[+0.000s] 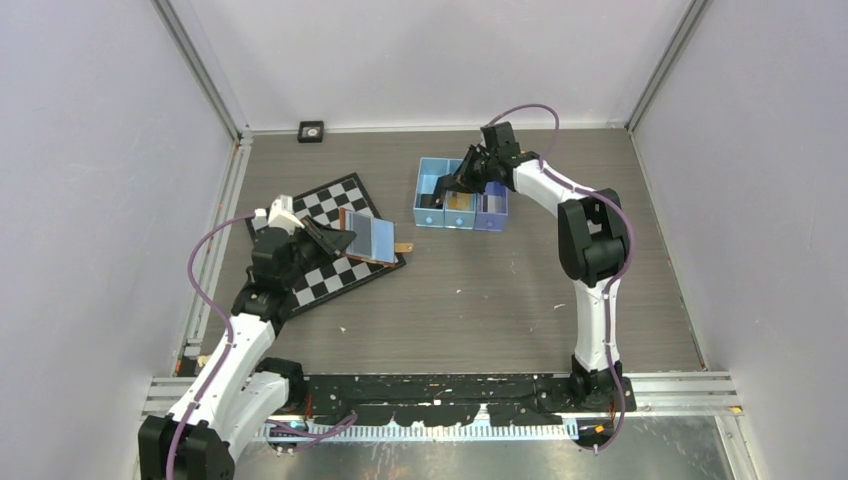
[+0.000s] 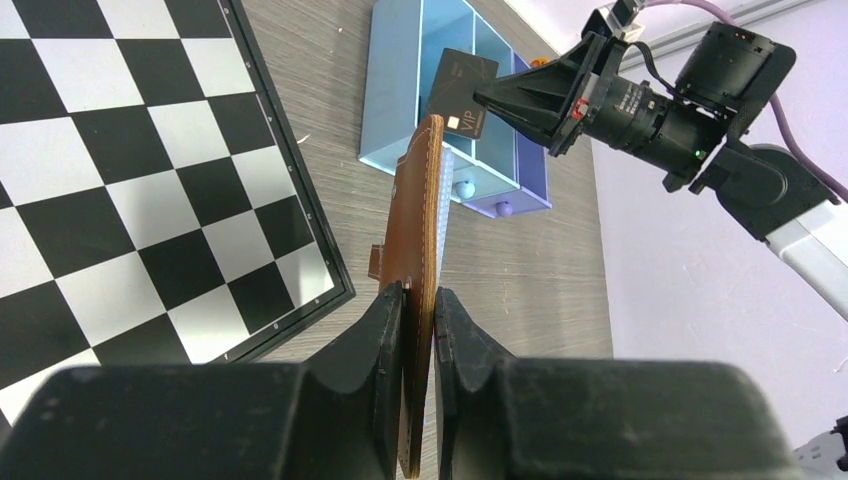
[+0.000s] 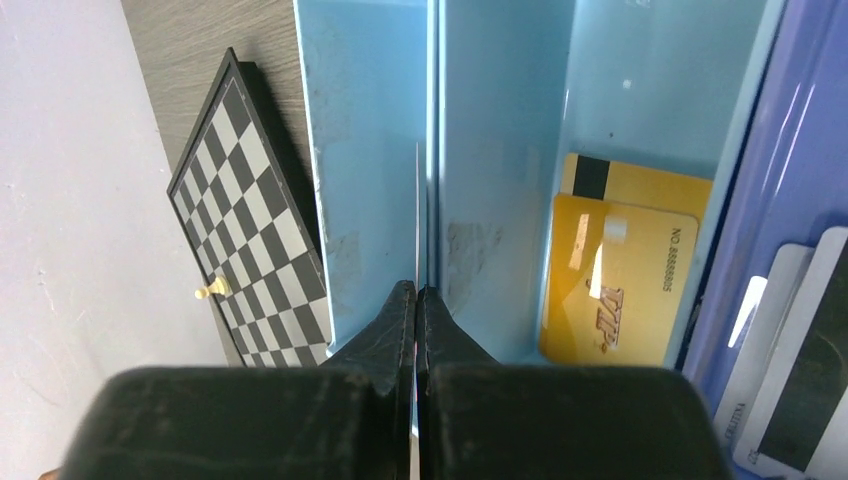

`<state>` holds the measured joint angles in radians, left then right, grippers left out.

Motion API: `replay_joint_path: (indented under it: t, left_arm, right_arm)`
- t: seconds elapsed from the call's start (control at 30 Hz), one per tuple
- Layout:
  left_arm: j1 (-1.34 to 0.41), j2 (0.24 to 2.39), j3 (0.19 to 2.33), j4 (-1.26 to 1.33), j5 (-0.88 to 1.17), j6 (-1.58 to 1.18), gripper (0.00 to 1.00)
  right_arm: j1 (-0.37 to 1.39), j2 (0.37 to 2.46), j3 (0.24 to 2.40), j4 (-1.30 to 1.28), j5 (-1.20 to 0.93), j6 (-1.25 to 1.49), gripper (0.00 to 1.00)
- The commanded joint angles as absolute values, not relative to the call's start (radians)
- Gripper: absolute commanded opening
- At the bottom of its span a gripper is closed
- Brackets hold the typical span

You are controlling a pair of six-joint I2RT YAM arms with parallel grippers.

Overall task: Take the credit cards out of the card holder
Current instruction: Place the credit card in the storage box.

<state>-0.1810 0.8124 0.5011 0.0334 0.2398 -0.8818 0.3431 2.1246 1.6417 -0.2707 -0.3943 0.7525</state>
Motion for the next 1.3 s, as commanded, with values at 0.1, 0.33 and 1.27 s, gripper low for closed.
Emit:
replay_joint_path:
  t: [0.1, 0.33, 1.27]
  left_arm:
    - [-0.177, 0.808, 0.539, 0.091, 0.265, -0.885, 0.00]
    - [-0.177, 0.816, 0.539, 0.095, 0.270, -0.887, 0.00]
    - [-0.176, 0.834, 0.536, 0.118, 0.297, -0.905, 0.00]
  right_arm:
    - [0.371, 2.170, 1.770, -0.322, -0.406, 0.709, 0.00]
    - [0.395, 2.178, 1.798, -0.348, -0.391, 0.691, 0.00]
    - [0.415, 2.000, 1.747, -0.424, -0.283, 0.696, 0.41]
